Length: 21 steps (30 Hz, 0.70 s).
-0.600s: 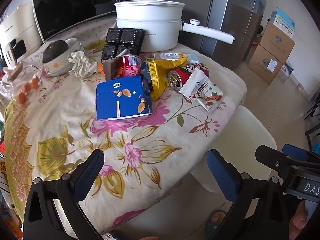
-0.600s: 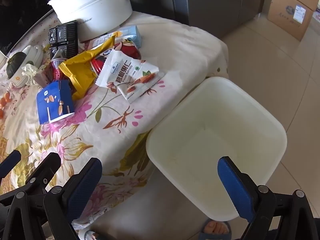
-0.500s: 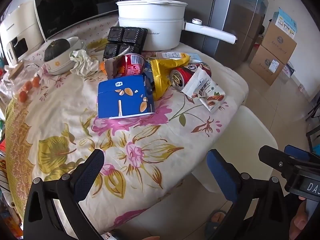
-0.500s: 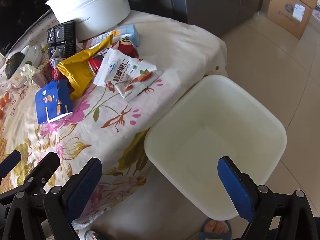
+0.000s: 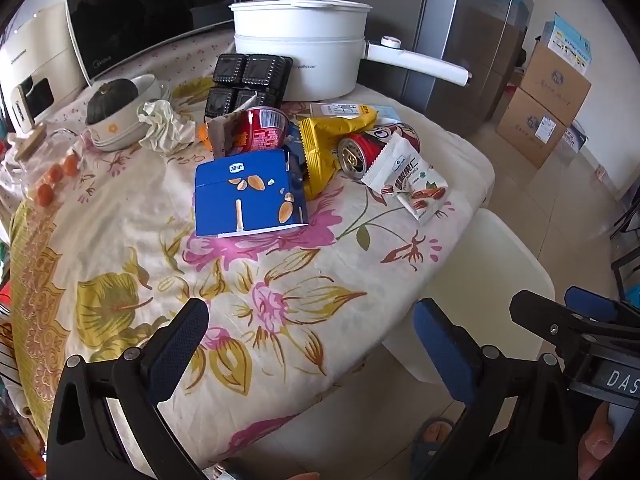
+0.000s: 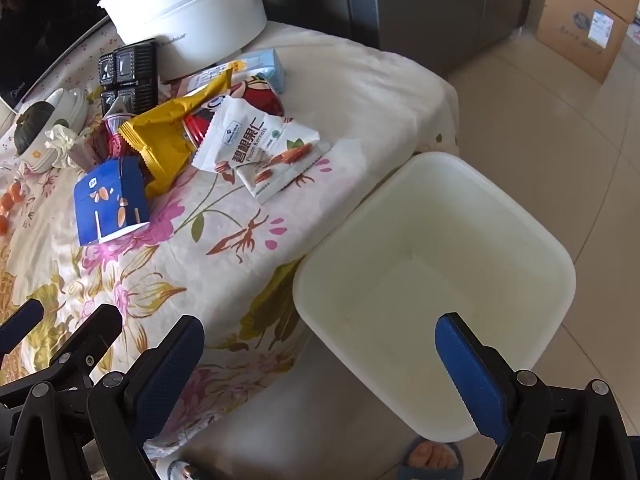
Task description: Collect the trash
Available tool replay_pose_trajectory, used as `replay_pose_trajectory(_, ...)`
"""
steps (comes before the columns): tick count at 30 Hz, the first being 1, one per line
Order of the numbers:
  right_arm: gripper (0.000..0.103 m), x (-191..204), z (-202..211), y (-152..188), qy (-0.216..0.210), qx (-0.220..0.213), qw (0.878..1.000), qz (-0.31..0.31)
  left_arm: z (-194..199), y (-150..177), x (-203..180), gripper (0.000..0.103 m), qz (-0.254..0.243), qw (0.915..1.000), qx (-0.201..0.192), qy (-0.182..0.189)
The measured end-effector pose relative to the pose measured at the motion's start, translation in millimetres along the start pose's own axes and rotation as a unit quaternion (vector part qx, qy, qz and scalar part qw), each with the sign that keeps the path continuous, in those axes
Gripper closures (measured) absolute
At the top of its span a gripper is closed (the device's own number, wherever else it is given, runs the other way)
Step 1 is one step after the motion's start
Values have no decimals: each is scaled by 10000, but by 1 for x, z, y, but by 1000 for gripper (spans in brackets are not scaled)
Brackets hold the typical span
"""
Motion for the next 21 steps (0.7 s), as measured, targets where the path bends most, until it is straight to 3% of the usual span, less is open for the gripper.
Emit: replay_pose_trajectory(21, 6, 1, -1, 1, -1, 13, 10000, 7, 1, 3, 2, 0, 10, 10000, 16, -11)
Point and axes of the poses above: each gripper's, at about its wrist camera, not at the fingertips, and z roughly against the way its jaws point, x to its left, y to its underside, the point moved 8 cm from there along -z, roughly the way its jaws point, and after that the axes turned 2 degrees about z, right-handed, at the moved point
